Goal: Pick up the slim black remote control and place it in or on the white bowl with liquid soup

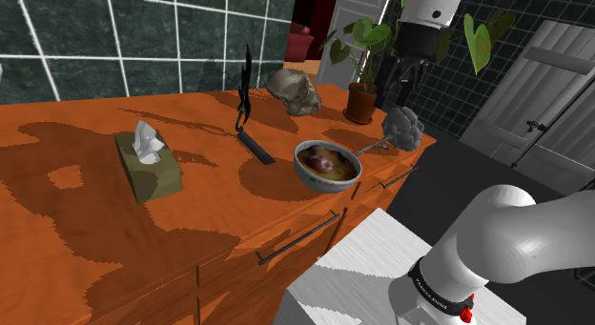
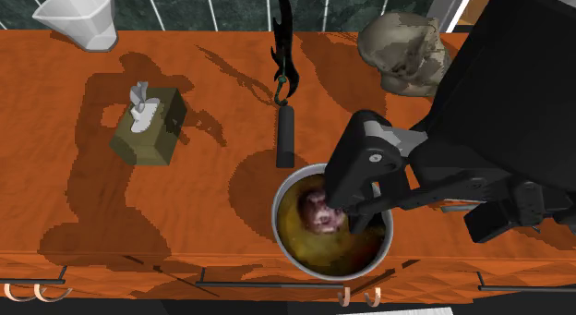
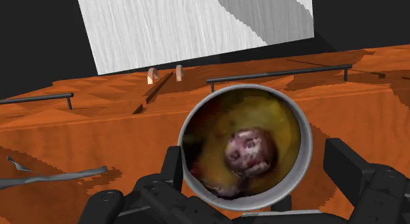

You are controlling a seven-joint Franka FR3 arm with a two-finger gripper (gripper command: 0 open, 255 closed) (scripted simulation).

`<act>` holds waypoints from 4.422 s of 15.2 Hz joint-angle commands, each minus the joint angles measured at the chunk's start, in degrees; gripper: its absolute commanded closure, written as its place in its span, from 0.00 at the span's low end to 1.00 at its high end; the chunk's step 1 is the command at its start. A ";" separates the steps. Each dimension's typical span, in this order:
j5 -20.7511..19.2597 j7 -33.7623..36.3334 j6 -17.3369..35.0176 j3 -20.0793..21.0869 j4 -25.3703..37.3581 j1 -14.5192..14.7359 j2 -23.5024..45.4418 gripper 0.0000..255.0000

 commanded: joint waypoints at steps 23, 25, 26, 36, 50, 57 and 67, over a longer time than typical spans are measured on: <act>2.84 4.70 35.50 4.40 6.55 1.78 38.76 0.00; 2.73 5.15 37.51 4.63 9.05 1.97 42.97 0.00; 2.65 5.39 38.41 4.72 10.41 2.07 45.08 0.00; 1.91 6.86 44.43 5.07 19.91 3.00 59.65 0.00; 1.87 6.90 47.40 5.10 18.90 3.18 61.61 1.00; 1.86 6.88 47.30 5.09 19.05 3.17 61.66 1.00; 1.90 7.23 41.47 5.12 21.27 3.09 58.03 1.00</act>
